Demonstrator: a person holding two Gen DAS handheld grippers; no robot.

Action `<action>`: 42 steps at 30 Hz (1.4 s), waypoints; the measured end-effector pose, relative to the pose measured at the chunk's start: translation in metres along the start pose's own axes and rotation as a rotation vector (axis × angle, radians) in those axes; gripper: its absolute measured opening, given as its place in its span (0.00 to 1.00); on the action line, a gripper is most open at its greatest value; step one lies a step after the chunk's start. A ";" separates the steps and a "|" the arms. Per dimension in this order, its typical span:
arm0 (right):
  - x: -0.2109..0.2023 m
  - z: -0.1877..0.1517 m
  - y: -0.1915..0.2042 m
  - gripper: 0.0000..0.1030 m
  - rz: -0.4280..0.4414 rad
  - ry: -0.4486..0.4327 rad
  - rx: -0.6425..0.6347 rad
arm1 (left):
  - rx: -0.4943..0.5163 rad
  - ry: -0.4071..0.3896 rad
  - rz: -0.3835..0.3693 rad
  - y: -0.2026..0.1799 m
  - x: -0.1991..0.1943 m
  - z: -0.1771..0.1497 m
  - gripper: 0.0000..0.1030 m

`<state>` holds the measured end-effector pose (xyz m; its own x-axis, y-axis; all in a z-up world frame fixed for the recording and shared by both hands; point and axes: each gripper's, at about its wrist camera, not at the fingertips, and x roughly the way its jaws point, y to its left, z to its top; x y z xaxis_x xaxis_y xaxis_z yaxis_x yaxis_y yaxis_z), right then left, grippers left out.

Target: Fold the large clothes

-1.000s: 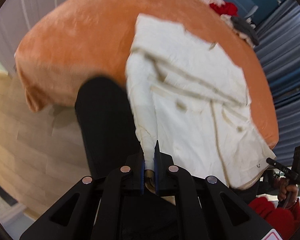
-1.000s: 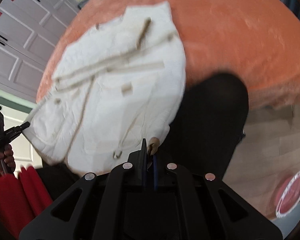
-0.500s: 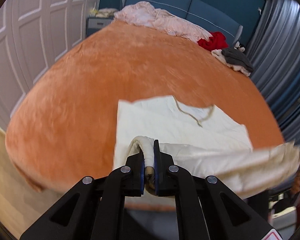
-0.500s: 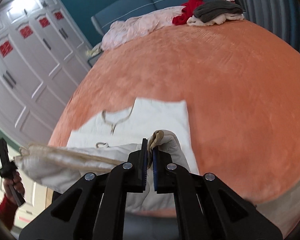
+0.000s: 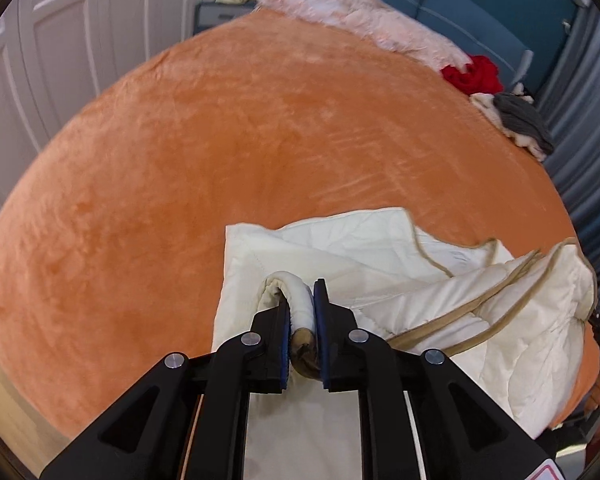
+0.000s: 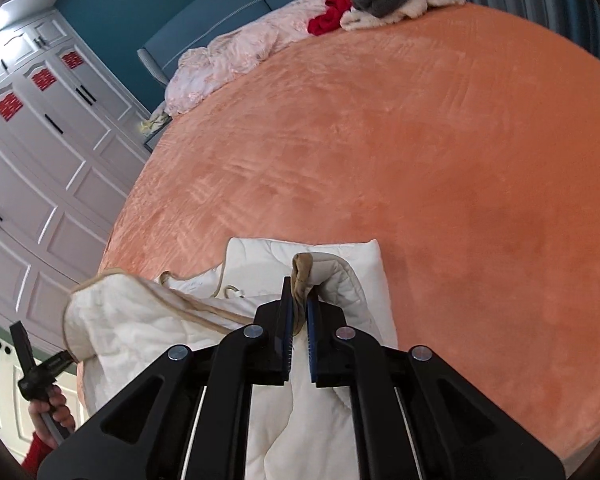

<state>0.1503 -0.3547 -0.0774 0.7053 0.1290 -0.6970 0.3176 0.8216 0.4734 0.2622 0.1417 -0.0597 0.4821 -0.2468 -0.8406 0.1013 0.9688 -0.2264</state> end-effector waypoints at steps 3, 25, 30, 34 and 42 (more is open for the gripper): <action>0.007 0.004 -0.006 0.18 0.033 -0.005 0.050 | -0.043 0.012 -0.016 0.005 0.010 0.004 0.16; 0.034 -0.015 -0.007 0.50 -0.080 0.018 -0.100 | -0.050 0.043 -0.108 0.021 0.020 0.007 0.74; 0.033 -0.010 0.006 0.09 -0.088 0.020 -0.158 | -0.079 0.042 -0.113 0.014 0.030 0.012 0.20; 0.012 0.008 0.018 0.07 -0.075 -0.080 -0.172 | -0.082 -0.064 -0.115 0.013 0.007 0.030 0.09; 0.053 0.031 0.006 0.07 -0.148 -0.071 -0.099 | -0.040 -0.073 0.001 0.001 0.039 0.061 0.08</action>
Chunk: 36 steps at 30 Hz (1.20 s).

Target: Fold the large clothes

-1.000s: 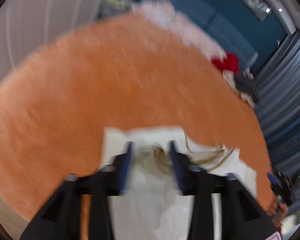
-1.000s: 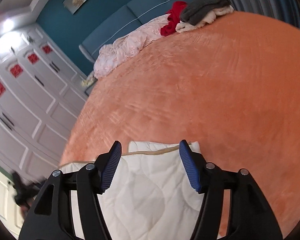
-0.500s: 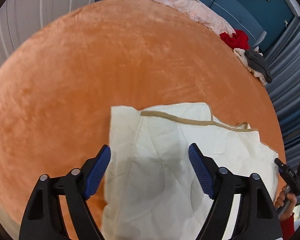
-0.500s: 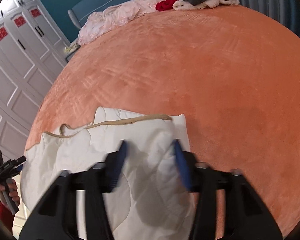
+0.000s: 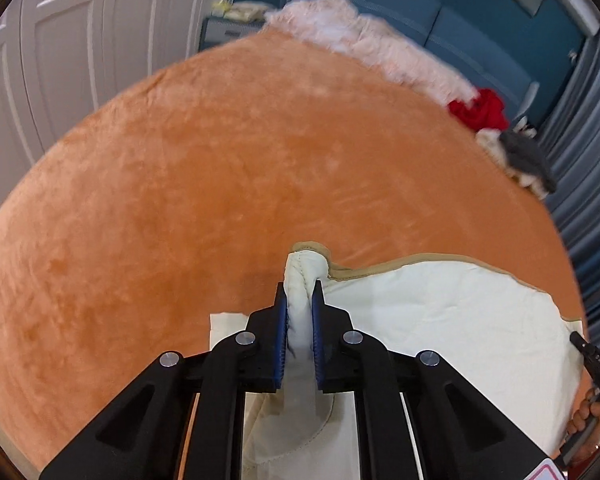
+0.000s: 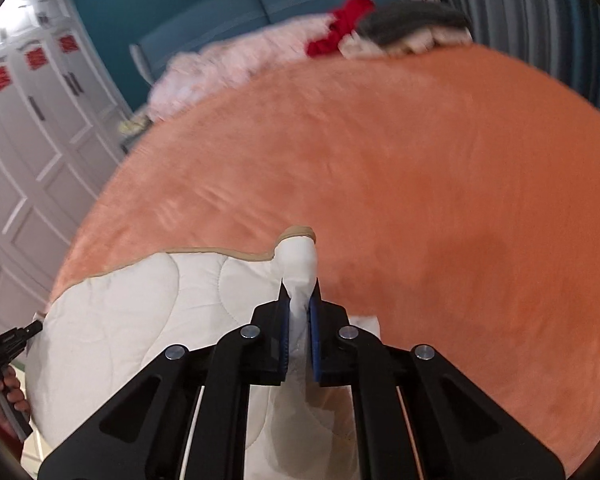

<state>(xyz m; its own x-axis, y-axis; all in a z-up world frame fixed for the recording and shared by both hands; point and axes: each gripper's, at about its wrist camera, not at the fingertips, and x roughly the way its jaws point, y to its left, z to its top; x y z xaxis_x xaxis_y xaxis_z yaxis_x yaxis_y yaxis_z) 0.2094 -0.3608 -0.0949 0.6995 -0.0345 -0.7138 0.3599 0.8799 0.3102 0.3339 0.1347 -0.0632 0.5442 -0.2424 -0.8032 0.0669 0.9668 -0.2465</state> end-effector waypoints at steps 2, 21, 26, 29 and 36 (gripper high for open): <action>0.021 -0.010 -0.001 0.07 -0.034 0.042 -0.006 | 0.015 0.032 0.049 0.000 0.021 -0.007 0.08; -0.022 -0.023 0.006 0.38 -0.083 -0.084 -0.013 | 0.008 -0.126 0.206 0.010 -0.023 -0.022 0.47; -0.026 -0.041 0.091 0.13 0.090 -0.031 -0.199 | 0.105 -0.164 0.048 -0.052 -0.057 -0.017 0.47; 0.001 -0.064 0.149 0.09 0.161 0.067 -0.310 | 0.188 -0.076 -0.047 -0.101 -0.032 -0.033 0.42; 0.048 -0.082 0.170 0.07 0.100 0.183 -0.320 | 0.232 0.101 -0.043 -0.138 0.043 -0.074 0.23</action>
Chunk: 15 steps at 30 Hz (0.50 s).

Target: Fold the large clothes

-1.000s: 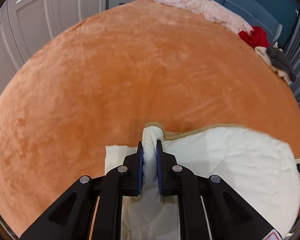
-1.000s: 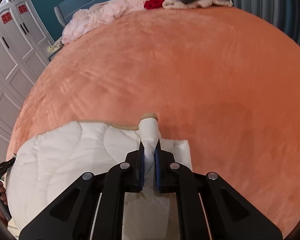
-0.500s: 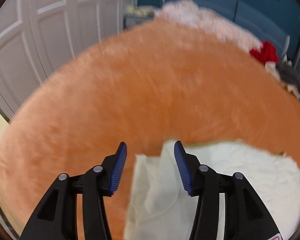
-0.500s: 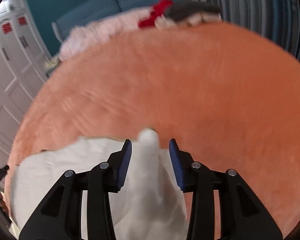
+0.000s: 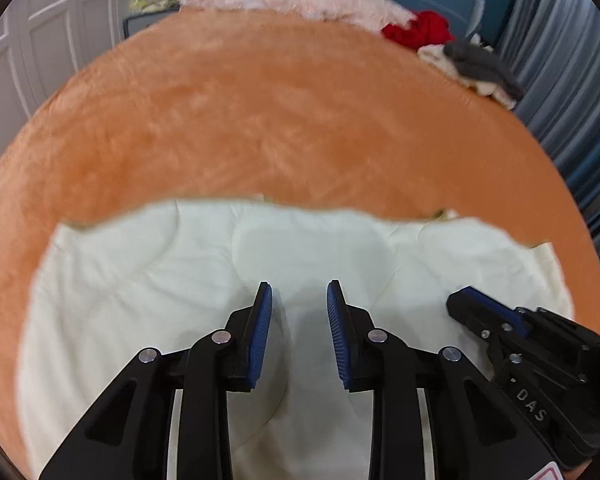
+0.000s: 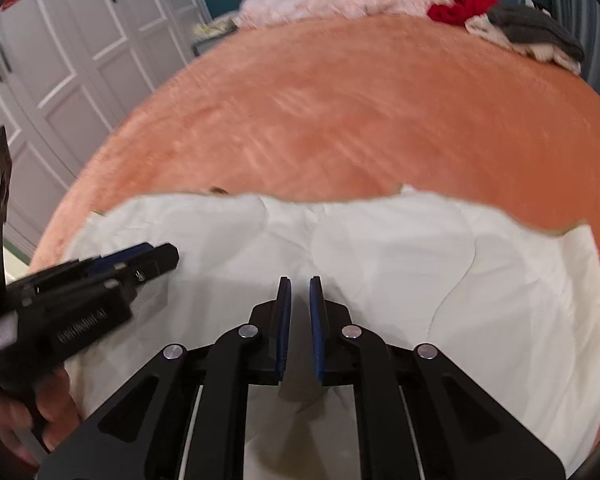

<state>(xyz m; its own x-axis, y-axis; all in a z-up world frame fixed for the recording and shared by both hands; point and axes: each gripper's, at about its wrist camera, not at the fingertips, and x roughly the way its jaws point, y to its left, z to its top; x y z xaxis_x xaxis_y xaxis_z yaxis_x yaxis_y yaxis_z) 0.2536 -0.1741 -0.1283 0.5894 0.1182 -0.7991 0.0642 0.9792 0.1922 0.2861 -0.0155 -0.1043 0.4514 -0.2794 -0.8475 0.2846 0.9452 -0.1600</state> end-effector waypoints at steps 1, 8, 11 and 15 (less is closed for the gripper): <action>0.005 -0.002 -0.004 0.05 -0.004 0.015 0.010 | 0.001 0.003 0.016 -0.001 0.008 -0.003 0.20; 0.038 -0.016 -0.008 0.00 -0.031 0.036 0.023 | -0.007 -0.020 0.041 0.003 0.035 -0.006 0.15; 0.045 -0.018 -0.005 0.00 -0.050 0.018 0.008 | 0.020 -0.045 0.074 -0.002 0.042 -0.009 0.15; 0.050 -0.018 -0.006 0.00 -0.049 0.003 0.010 | 0.031 -0.061 0.092 -0.003 0.045 -0.011 0.15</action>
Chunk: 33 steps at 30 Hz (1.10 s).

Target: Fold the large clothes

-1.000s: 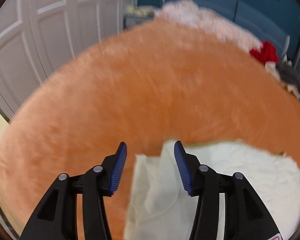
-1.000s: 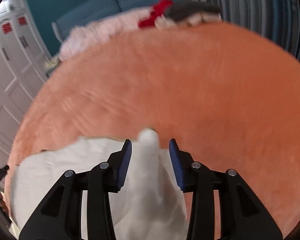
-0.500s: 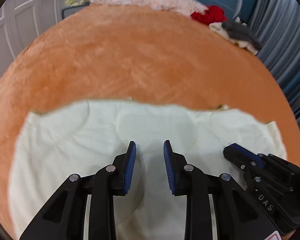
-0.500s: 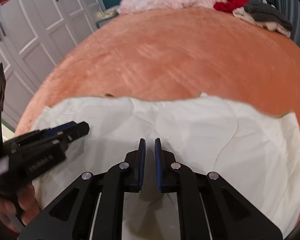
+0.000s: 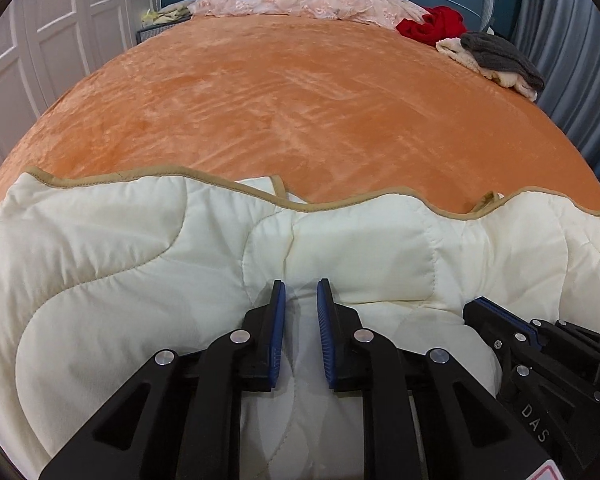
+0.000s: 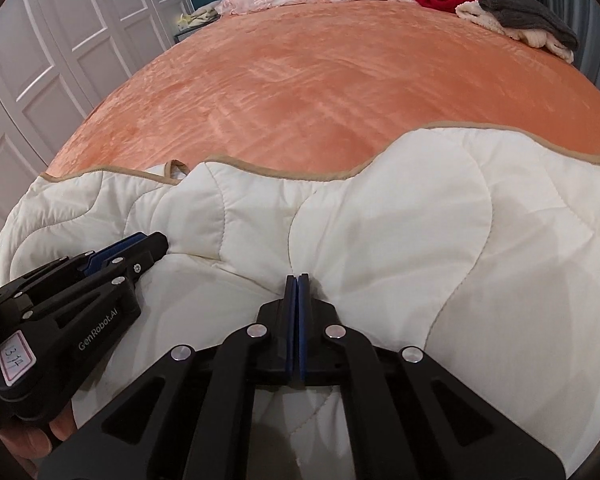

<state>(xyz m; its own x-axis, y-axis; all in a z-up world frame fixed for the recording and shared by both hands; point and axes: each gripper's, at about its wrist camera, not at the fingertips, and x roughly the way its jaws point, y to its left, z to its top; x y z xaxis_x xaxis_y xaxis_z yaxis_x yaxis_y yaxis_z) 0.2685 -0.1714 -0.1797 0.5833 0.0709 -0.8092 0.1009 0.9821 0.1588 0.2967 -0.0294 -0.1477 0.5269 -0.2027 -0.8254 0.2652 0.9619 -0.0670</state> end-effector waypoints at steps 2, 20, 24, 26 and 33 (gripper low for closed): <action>0.001 0.000 0.000 0.00 0.001 -0.007 0.002 | -0.001 -0.006 0.002 0.000 0.001 0.000 0.15; -0.118 -0.037 -0.019 0.06 0.110 -0.133 0.120 | -0.064 -0.028 -0.067 0.009 -0.091 -0.025 0.23; -0.132 -0.071 -0.003 0.06 0.136 -0.074 0.089 | -0.084 -0.013 -0.145 0.001 -0.120 -0.055 0.24; -0.131 -0.084 0.007 0.06 0.138 -0.042 0.069 | -0.084 0.005 -0.148 -0.004 -0.124 -0.070 0.24; -0.101 -0.102 0.017 0.03 0.070 0.043 0.053 | -0.088 0.038 -0.101 -0.009 -0.105 -0.097 0.24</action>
<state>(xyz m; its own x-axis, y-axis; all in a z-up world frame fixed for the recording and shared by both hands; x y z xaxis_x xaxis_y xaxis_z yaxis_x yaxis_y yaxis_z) 0.1291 -0.1442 -0.1534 0.5557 0.1476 -0.8182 0.1040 0.9640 0.2446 0.1606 0.0013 -0.1153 0.4698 -0.2940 -0.8324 0.2428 0.9496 -0.1983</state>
